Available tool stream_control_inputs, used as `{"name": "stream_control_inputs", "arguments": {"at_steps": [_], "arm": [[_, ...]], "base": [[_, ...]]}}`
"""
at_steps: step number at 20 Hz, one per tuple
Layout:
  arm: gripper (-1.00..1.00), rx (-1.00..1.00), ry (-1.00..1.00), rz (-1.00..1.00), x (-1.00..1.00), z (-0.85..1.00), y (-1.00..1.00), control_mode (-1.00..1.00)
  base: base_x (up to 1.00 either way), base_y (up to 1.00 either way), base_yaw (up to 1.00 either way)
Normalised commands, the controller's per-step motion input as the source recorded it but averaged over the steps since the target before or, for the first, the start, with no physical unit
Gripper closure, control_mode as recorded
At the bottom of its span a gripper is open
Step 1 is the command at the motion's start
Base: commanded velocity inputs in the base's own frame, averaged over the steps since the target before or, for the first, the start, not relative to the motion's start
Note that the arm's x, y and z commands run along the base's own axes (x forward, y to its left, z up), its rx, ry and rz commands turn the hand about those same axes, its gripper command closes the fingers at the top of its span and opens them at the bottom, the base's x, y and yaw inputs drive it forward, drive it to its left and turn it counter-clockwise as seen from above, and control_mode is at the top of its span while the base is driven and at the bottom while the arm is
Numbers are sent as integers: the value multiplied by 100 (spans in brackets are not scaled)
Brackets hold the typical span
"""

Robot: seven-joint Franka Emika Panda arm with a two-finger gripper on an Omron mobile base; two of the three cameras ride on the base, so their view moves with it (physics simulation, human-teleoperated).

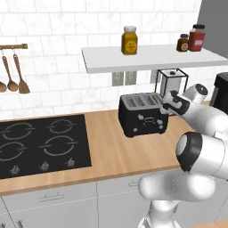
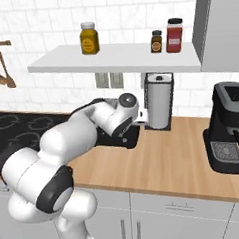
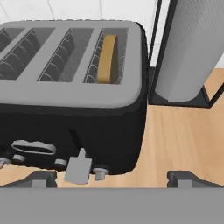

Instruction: Start the toaster. Once the lever pops up, take the bread to the plate on the dining counter.

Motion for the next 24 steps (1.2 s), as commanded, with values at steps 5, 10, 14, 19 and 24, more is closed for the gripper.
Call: {"name": "stream_control_inputs", "arguments": {"at_steps": [5, 10, 14, 19, 24], "arm": [[-100, 0, -13, 0, 0, 77, 0, -100], [-100, 0, -4, 0, 9, 38, 12, -100], [-100, 0, -1, 0, 16, 11, 23, -100], [-100, 0, 0, 0, 28, 0, 18, -100], [-100, 3, 0, 0, 49, 0, -12, -100]], "base": [[0, 0, 0], [0, 0, 0], [0, 0, 0], [0, 0, 0], [0, 0, 0]]}}
